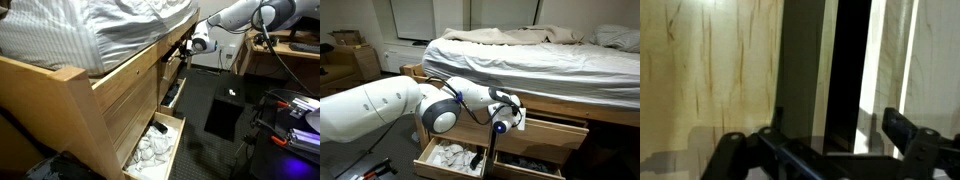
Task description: Open the top most drawer on the right
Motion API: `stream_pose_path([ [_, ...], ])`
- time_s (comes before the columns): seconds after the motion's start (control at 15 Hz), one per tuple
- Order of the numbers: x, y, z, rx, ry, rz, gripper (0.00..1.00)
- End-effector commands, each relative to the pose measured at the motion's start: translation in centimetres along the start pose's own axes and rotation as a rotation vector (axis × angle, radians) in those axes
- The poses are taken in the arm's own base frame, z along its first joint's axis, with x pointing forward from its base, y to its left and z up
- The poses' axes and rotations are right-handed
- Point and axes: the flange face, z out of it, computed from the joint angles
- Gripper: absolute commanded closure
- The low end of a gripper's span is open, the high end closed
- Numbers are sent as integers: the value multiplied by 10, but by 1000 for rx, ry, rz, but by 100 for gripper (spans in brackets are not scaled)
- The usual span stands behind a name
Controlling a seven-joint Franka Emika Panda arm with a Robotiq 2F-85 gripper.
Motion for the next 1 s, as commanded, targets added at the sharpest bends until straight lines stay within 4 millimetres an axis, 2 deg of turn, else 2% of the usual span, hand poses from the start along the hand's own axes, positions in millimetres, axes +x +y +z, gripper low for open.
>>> stream_pose_path([
  [0.0, -1, 0, 0, -3, -1, -1, 0],
  [0.13, 5, 0, -3, 27, 39, 58, 0],
  [0.4, 26, 8, -6, 211, 51, 196, 0],
  [0.47, 17, -5, 1, 142, 57, 149, 0],
  [0.6, 24, -2, 4, 152, 65, 159, 0],
  [0.8, 19, -5, 2, 153, 59, 160, 0],
  [0.87, 25, -14, 2, 190, 44, 137, 0],
  [0.93, 33, -32, 3, 249, 39, 133, 0],
])
